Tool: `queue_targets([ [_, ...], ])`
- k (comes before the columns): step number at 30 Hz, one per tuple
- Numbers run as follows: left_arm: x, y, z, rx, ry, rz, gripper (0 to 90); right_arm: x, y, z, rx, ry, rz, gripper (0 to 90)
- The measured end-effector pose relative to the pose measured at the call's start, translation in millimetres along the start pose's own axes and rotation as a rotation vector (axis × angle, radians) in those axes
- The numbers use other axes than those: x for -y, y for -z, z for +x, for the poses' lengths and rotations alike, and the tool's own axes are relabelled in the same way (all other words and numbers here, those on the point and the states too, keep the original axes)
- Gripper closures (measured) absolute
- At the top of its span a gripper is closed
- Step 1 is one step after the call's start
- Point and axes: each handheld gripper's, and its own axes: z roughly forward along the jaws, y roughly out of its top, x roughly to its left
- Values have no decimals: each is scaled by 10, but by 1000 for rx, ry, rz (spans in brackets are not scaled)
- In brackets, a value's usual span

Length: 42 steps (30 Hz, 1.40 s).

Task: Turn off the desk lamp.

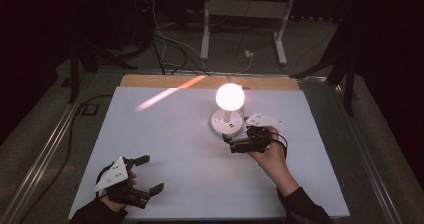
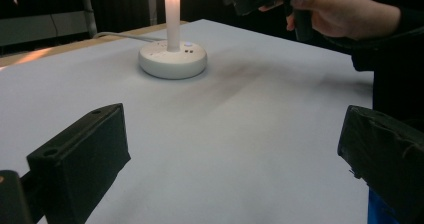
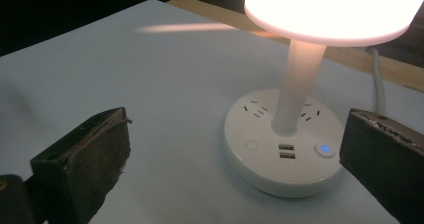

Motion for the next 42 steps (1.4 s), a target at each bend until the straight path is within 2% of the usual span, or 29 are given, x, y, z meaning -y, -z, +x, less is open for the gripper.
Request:
queue_targets([
  [8,0,-1,0,2,2,-1,6,3,-106,16,22,-26,3,0],
  [9,1,-1,0,0,2,2,6,1,-135,21,39,-15,17,61],
  [12,0,-2,1,0,2,3,6,3,-174,21,51,-2,22,68],
  [14,-1,1,3,-1,7,0,6,1,-219,20,86,-9,45,163],
  [16,1,2,2,-2,6,1,6,2,-249,19,99,-19,60,243],
  [18,0,4,2,0,5,-1,6,4,-261,20,112,-19,63,266],
  [19,0,3,3,0,8,-2,6,9,-284,13,126,-24,71,369],
  [20,1,2,3,0,9,-1,6,9,-284,13,126,-24,71,369],
  [21,1,1,3,-1,7,0,6,17,-304,3,139,-32,72,431],
  [22,2,0,2,0,6,1,6,17,-304,3,139,-32,72,431],
  [24,0,0,2,1,4,0,6,26,-342,-6,142,-35,90,520],
  [32,1,1,3,0,9,-1,6,66,-437,-17,150,-25,123,617],
  [38,1,1,3,0,8,-1,6,86,-496,-20,171,-21,131,726],
  [42,-1,3,3,0,8,-3,6,107,-573,-24,180,-16,158,798],
])
